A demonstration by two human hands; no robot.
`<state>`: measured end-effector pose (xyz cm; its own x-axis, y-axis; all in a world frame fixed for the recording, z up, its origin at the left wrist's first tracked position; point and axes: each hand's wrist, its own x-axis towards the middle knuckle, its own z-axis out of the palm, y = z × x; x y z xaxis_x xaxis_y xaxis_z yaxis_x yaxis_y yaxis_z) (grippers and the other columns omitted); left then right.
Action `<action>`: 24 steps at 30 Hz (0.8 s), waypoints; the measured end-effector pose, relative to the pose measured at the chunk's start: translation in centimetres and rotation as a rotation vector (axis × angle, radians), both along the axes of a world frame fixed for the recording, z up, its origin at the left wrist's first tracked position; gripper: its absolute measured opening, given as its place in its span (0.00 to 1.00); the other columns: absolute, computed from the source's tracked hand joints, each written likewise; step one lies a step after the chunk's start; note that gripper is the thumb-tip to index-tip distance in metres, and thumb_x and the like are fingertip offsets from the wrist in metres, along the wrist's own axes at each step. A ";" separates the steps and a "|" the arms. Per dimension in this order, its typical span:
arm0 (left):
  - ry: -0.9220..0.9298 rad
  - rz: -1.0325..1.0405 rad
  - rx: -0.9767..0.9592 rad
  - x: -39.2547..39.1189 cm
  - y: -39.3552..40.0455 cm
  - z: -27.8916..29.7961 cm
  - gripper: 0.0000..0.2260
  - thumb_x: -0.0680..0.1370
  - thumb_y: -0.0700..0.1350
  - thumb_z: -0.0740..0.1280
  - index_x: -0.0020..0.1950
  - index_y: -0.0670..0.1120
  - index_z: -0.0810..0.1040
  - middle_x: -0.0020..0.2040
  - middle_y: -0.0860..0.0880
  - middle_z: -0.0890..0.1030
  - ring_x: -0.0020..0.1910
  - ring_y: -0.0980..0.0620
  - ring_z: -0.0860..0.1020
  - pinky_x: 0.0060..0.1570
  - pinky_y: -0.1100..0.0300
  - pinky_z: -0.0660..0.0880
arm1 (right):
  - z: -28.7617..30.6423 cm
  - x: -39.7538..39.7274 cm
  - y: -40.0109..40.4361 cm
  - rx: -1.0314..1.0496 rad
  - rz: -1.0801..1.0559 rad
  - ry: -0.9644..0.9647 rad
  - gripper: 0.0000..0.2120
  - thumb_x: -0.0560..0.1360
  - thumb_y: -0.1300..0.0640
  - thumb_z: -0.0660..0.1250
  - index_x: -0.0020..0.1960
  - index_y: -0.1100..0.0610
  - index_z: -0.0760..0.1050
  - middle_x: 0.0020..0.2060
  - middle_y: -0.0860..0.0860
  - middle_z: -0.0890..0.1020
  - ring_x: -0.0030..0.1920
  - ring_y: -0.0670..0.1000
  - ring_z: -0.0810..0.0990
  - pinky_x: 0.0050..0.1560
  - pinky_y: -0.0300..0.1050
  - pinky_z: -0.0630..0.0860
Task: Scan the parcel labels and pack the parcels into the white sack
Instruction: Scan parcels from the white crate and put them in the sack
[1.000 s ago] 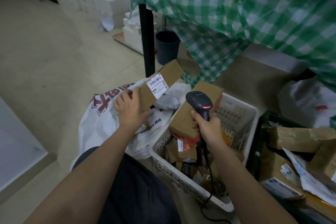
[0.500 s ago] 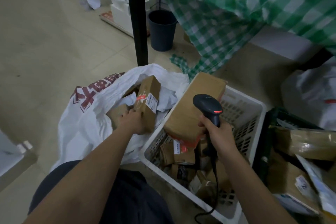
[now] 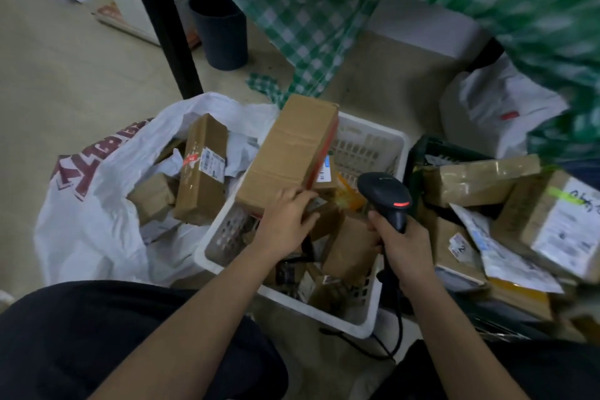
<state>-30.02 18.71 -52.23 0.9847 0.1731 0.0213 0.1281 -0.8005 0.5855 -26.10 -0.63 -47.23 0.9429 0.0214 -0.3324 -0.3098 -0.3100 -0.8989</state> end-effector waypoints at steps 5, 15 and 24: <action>0.135 -0.181 -0.008 3.0 -3.8 -4.1 0.25 0.76 0.46 0.67 0.72 0.44 0.68 0.70 0.43 0.69 0.68 0.42 0.68 0.65 0.47 0.68 | 0.2 -0.1 -2.0 -0.044 0.067 -0.040 0.11 0.75 0.55 0.71 0.42 0.63 0.76 0.34 0.60 0.78 0.35 0.54 0.77 0.37 0.46 0.71; 0.260 -0.118 -0.121 5.1 -7.7 -5.3 0.21 0.72 0.53 0.72 0.56 0.48 0.66 0.59 0.44 0.72 0.57 0.44 0.73 0.53 0.48 0.73 | -1.0 -0.1 -5.0 -0.027 0.031 -0.017 0.07 0.74 0.54 0.71 0.43 0.58 0.77 0.31 0.54 0.80 0.32 0.48 0.80 0.37 0.47 0.74; 0.430 -0.209 -0.068 4.9 -6.8 -1.3 0.33 0.64 0.53 0.79 0.59 0.46 0.62 0.58 0.45 0.63 0.57 0.43 0.69 0.56 0.46 0.71 | -0.2 -0.6 -4.9 0.030 0.006 0.008 0.10 0.74 0.54 0.71 0.44 0.61 0.77 0.34 0.58 0.78 0.33 0.49 0.77 0.36 0.43 0.72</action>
<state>-25.08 11.92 -53.55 0.9155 -0.0421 -0.4000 0.2108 -0.7968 0.5663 -26.70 -5.51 -47.39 0.9401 0.0372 -0.3389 -0.3151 -0.2849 -0.9053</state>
